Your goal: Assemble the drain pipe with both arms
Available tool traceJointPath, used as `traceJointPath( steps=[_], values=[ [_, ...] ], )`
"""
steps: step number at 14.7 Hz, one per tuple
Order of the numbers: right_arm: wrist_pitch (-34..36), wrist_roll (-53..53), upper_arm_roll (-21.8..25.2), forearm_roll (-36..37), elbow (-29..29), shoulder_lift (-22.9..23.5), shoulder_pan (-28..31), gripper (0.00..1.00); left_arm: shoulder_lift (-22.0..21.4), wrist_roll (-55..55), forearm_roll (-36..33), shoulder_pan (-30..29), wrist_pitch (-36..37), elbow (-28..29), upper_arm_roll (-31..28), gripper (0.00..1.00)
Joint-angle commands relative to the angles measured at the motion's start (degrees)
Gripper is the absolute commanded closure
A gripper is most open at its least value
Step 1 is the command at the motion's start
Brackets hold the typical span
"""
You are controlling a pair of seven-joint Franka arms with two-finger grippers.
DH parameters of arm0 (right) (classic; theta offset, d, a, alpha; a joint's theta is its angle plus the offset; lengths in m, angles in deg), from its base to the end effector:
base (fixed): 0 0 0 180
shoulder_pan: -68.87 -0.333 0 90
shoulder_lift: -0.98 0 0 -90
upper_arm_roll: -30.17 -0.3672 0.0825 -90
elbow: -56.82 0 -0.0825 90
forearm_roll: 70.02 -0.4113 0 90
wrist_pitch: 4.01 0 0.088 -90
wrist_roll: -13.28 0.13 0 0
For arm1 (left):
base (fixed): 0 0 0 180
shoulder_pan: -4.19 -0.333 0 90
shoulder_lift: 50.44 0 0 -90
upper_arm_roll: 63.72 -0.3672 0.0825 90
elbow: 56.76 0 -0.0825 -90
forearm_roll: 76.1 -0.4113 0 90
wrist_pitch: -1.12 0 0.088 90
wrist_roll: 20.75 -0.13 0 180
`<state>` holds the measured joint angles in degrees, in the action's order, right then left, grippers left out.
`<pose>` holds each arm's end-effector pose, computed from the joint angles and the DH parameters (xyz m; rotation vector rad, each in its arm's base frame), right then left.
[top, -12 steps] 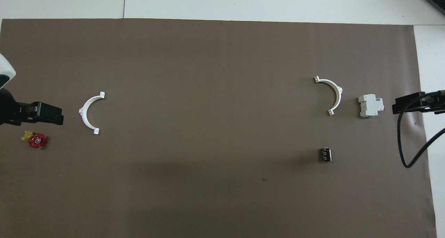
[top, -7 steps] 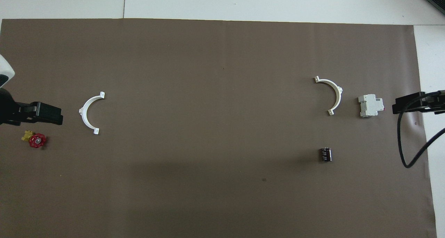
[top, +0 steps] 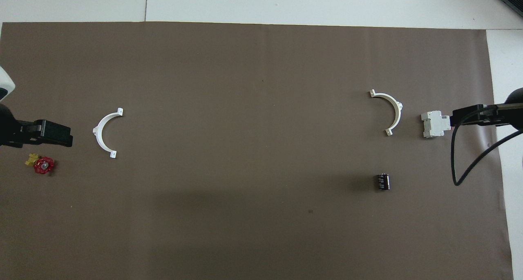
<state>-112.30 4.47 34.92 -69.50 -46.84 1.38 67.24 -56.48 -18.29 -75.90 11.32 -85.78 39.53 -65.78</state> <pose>0.6005 -0.0335 0.5566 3.1186 0.1590 0.1132 0.5333 -0.0467 0.6526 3.1360 -0.0721 -0.0924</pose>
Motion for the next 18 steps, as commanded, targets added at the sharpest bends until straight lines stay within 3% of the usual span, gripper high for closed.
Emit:
traceJointPath(
  steps=[1,4,7,10,12,13,14,18],
  values=[
    [-9.71,-10.13,-0.36,-5.16,1.09,9.85,1.28,0.00,-0.82,0.44,-0.03,-0.01,-1.25,0.39,-0.23,0.00],
    [-19.92,-18.58,-0.36,-5.53,0.92,18.39,1.01,0.00,-0.82,0.18,-0.03,-0.27,-2.39,0.56,-0.23,0.00],
    [-25.65,-22.89,-0.36,-5.62,-0.14,23.05,1.27,0.01,-0.82,0.44,-0.03,-0.18,-2.66,0.65,-0.14,0.00],
    [-29.09,-25.73,-0.36,-5.79,-0.58,26.40,1.19,0.17,-0.82,0.53,-0.03,-0.18,-2.66,0.74,-0.14,0.00],
    [-29.09,-26.68,-0.36,-5.79,-0.84,26.41,1.28,0.31,-0.82,0.53,-0.03,-0.18,-2.66,0.65,-0.14,0.00],
    [-29.17,-27.82,-0.36,-5.88,-1.28,26.50,1.36,0.48,-0.82,0.61,-0.12,-0.09,-2.66,0.65,-0.14,0.00],
    [-29.09,-28.18,-0.36,-5.88,-1.28,26.76,1.36,0.99,-0.82,0.70,-0.03,-0.09,-2.66,0.65,-0.14,0.00],
    [-26.38,-25.90,-0.36,-5.88,0.73,26.41,1.10,1.00,-0.82,0.70,-0.03,-0.01,-2.66,0.65,-0.14,0.00]
  ],
)
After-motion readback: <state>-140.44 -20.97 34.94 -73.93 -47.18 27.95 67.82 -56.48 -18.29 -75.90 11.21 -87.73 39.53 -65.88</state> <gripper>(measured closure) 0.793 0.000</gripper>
